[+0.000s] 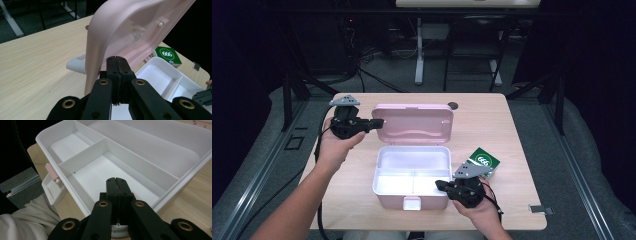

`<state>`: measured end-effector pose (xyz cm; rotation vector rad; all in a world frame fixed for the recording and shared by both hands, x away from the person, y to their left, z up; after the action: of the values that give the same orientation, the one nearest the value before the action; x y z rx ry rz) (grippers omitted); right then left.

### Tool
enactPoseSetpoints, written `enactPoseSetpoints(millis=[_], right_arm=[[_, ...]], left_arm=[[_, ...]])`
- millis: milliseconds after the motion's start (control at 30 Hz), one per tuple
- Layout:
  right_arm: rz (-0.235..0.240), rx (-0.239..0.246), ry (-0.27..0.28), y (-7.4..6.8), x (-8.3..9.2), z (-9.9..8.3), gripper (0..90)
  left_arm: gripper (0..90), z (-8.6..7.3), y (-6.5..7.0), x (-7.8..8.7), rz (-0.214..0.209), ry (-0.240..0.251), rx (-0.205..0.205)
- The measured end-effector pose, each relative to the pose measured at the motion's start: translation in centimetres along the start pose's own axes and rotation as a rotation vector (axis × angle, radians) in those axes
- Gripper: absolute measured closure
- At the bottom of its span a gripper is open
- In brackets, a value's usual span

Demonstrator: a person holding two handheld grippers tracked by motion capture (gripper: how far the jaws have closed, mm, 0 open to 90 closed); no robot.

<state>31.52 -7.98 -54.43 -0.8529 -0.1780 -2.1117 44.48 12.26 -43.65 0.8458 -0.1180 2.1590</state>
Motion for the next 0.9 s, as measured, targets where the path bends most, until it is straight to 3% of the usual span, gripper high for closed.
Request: enactPoseSetpoints(millis=[900], right_arm=[[-0.004, 0.006, -0.008, 0.0, 0.0, 0.0, 90.0]], left_arm=[[89.0, -0.8, -2.2, -1.0, 0.06, -0.061, 0.028]])
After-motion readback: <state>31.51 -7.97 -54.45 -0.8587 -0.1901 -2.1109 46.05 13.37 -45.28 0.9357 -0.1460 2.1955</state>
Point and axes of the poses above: each handheld gripper's, and its own axes: x roughly backward along the jaws, z roughly out of its top, y roughly to its right, the point moved 10 cm from there along -x, roughly forward along the jaws, and after that the axes turned 6 degrees about -y, right-handed, at the moved point
